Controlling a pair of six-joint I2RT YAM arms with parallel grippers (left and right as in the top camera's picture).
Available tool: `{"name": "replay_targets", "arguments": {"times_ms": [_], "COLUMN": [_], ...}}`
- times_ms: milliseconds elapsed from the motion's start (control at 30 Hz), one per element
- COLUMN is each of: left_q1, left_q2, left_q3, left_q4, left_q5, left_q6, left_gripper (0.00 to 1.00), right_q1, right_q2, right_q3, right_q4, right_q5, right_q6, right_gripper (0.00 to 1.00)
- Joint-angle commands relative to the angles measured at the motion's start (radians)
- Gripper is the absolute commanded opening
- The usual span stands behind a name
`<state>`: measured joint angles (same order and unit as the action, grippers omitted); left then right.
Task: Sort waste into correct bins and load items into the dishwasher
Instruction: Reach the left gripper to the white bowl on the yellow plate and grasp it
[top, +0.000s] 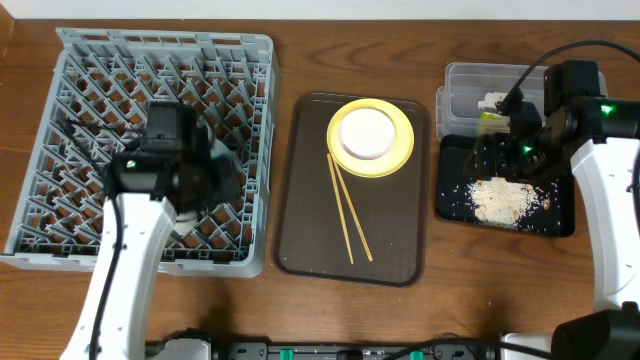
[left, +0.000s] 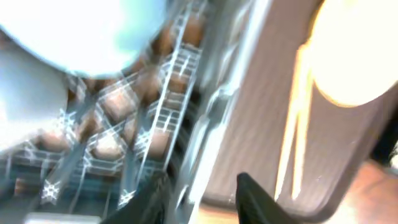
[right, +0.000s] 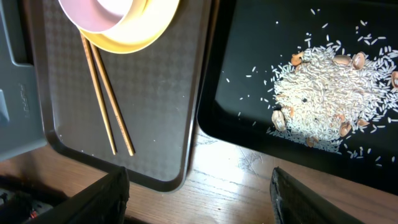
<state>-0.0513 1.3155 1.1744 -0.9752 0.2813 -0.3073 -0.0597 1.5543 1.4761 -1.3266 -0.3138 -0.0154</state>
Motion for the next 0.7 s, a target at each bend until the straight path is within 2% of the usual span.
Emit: {"name": "replay_targets", "arguments": {"times_ms": [0,67,167,267,333,367,500,667], "left_q1": [-0.047,-0.105,-0.203,-0.282,-0.318,-0.33,-0.386,-0.449], "left_q2": [-0.016,-0.013,0.002,0.054,0.107,0.13,0.265,0.451], "left_q3": [0.017,0.017,0.026,0.095,0.153,0.177,0.306,0.469], "left_q4": [0.076,0.171,0.277,0.28,0.282,0.281,0.282,0.283], "left_q5": [0.012,0.014,-0.04,-0.074,-0.093,-0.108,-0.137,-0.19], "left_q6": [0.048,0.087,0.139,0.178,0.18,0.18,0.219,0.255], "left_gripper": [0.36,0.38,0.5,0.5,0.6,0.62,0.64,0.66], "right_q1": [-0.006,-0.006,-0.006,-0.006,-0.008,-0.009,-0.026,-0.072], "right_q2": [-0.018,-0.018,-0.018,-0.018,-0.018,-0.018,-0.018,-0.018], "right_q3": [0.008,0.008,0.008,0.008,0.008,0.008,0.008,0.008], "right_q4": [-0.001,-0.002,-0.002,-0.01,-0.026,-0.034,-0.063,-0.073], "right_q5": [0.003,0.003,0.004,0.028,0.089,0.134,0.29,0.313], "right_q6": [-0.009,-0.009,-0.009,-0.008,0.019,0.05,0.16,0.198], "right_gripper": [0.71,0.71,0.71,0.7,0.7,0.71,0.74,0.8]}}
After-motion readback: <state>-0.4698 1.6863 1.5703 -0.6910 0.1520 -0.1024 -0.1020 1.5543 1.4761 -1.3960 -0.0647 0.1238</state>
